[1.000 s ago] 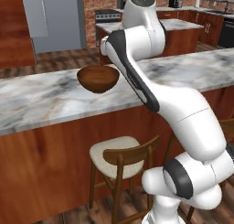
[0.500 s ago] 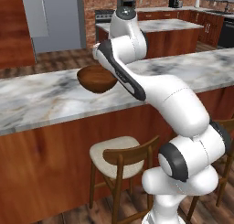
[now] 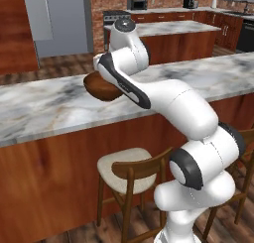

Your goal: There is a bowl on the dining counter. Grab a lemon wedge from the fridge and place it in the bowl. Then get the liquor bottle and glass cup from the cabinet and place them next to the bowl.

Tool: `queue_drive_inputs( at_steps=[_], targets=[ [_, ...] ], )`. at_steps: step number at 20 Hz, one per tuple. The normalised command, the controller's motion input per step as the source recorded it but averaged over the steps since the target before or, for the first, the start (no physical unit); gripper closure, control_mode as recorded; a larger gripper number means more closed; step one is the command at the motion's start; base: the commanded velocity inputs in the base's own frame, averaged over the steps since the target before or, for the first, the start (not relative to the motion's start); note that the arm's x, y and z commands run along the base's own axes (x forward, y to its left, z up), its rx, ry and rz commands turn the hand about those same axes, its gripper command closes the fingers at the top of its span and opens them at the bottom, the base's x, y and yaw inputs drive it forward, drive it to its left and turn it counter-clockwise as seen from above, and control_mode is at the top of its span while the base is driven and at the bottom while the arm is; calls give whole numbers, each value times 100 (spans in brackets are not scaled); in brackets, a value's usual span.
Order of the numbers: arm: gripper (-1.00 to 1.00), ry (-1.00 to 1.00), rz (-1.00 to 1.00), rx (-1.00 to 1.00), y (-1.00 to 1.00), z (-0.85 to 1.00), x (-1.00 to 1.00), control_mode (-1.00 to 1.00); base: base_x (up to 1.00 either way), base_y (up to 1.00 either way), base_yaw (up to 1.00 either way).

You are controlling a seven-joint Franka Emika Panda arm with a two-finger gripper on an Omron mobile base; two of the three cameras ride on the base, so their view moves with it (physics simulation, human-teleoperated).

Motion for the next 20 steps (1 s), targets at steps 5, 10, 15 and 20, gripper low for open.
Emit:
queue_drive_inputs(
  at_steps=[5,10,15,20],
  targets=[
    [100,0,0,0,1,-23,36,-100,0,0,0],
    [100,0,0,0,0,-14,37,-100,0,0,0],
    [100,0,0,0,3,-9,14,-100,0,0,0],
    [100,0,0,0,4,-20,0,-100,0,0,0]
  ],
)
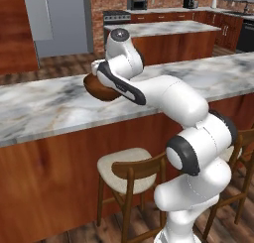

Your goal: There is a bowl on the dining counter. Grab a lemon wedge from the fridge and place it in the bowl. Then get the liquor bottle and glass cup from the cabinet and place them next to the bowl.

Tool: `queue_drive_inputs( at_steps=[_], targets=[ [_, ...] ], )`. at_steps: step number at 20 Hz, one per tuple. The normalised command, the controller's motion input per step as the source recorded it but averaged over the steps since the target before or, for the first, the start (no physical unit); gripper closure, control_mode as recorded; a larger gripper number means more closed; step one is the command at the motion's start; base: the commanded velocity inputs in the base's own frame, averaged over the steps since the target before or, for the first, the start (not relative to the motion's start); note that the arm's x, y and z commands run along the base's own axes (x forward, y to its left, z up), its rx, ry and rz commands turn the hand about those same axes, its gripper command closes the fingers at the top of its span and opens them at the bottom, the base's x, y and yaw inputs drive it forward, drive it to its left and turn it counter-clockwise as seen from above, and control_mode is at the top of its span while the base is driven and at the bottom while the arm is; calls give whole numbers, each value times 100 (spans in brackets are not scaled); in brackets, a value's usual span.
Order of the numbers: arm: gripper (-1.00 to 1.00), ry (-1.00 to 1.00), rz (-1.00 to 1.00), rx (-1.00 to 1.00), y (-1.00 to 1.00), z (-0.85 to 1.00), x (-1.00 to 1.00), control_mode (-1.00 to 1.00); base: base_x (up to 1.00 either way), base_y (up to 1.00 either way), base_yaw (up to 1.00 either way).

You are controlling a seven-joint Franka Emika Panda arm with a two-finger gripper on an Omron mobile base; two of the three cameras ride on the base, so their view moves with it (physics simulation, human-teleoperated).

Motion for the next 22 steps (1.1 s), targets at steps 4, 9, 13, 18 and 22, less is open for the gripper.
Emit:
queue_drive_inputs(
  at_steps=[4,9,13,18,22],
  targets=[
    [100,0,0,0,0,-26,0,-100,0,0,0],
    [100,0,0,0,0,-25,0,-100,0,0,0],
    [100,0,0,0,1,-18,0,-100,0,0,0],
    [-100,0,0,0,9,-8,0,-100,0,0,0],
    [-100,0,0,0,4,0,0,-100,0,0,0]
  ],
)
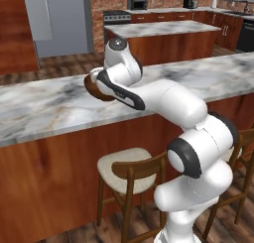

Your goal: There is a bowl on the dining counter. Grab a lemon wedge from the fridge and place it in the bowl. Then get the liquor bottle and glass cup from the cabinet and place them next to the bowl.

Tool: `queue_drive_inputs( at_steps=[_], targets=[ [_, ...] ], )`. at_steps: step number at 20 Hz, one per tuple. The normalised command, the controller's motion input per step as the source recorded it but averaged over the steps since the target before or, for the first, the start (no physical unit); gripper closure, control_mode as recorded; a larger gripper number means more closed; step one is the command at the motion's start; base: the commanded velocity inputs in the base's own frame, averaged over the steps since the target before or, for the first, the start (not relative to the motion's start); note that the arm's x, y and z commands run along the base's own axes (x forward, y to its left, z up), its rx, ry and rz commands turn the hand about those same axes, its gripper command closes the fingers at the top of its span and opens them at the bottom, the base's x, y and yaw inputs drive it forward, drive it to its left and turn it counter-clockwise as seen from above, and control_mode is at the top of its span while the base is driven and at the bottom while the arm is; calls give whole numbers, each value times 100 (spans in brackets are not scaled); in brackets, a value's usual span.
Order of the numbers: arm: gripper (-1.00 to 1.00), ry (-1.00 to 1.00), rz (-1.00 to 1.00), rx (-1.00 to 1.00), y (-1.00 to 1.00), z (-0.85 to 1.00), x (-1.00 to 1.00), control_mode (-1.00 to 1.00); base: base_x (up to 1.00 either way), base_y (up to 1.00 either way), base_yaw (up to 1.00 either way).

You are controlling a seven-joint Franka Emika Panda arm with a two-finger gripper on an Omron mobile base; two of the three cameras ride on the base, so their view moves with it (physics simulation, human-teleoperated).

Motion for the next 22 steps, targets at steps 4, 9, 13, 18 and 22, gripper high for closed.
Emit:
queue_drive_inputs(
  at_steps=[4,9,13,18,22],
  targets=[
    [-100,-4,0,0,0,20,-3,-100,0,0,0],
    [-100,-21,0,3,0,78,-34,-100,0,0,0],
    [-100,-25,0,8,-1,100,-65,-100,0,0,0],
    [-100,-20,0,9,-22,100,-94,-100,0,0,0],
    [-100,-2,0,7,-58,80,-100,-100,0,0,0]
  ],
)
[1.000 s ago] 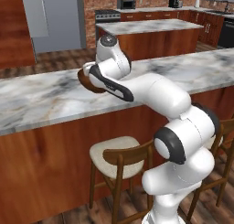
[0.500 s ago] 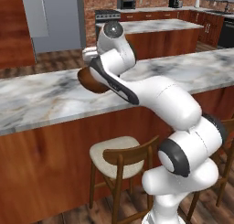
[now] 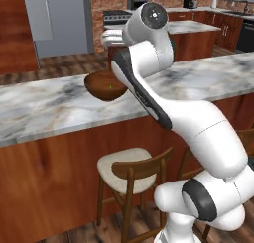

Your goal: There is a bowl on the dining counter. Grab a lemon wedge from the fridge and place it in the bowl. Then get the liquor bottle and glass cup from the cabinet and place them next to the bowl.

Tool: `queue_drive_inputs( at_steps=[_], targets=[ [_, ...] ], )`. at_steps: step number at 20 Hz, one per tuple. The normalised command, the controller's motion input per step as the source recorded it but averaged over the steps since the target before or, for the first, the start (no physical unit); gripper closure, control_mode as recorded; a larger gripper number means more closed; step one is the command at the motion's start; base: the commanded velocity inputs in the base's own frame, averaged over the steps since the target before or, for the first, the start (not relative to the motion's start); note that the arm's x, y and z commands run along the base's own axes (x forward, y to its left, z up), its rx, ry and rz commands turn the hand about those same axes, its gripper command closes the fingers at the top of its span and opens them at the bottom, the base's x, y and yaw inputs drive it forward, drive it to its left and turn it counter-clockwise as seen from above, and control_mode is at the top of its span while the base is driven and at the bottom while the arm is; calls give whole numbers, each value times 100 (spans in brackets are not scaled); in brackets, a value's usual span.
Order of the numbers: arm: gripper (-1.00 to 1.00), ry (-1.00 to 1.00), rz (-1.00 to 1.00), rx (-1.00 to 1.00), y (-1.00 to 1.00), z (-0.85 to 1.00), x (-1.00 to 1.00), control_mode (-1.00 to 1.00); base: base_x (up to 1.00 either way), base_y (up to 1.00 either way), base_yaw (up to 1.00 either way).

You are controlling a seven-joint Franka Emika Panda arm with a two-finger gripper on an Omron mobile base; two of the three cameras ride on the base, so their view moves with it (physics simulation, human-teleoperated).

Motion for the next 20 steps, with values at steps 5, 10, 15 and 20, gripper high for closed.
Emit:
queue_drive_inputs(
  at_steps=[5,10,15,20],
  targets=[
    [-100,6,-1,4,-61,39,-100,-100,0,0,0],
    [-100,24,-4,3,-47,8,-100,-100,0,0,0],
    [-100,47,-8,0,-16,-20,-70,-100,0,0,0],
    [-100,49,-10,-1,-17,-42,-26,-100,0,0,0]
  ],
)
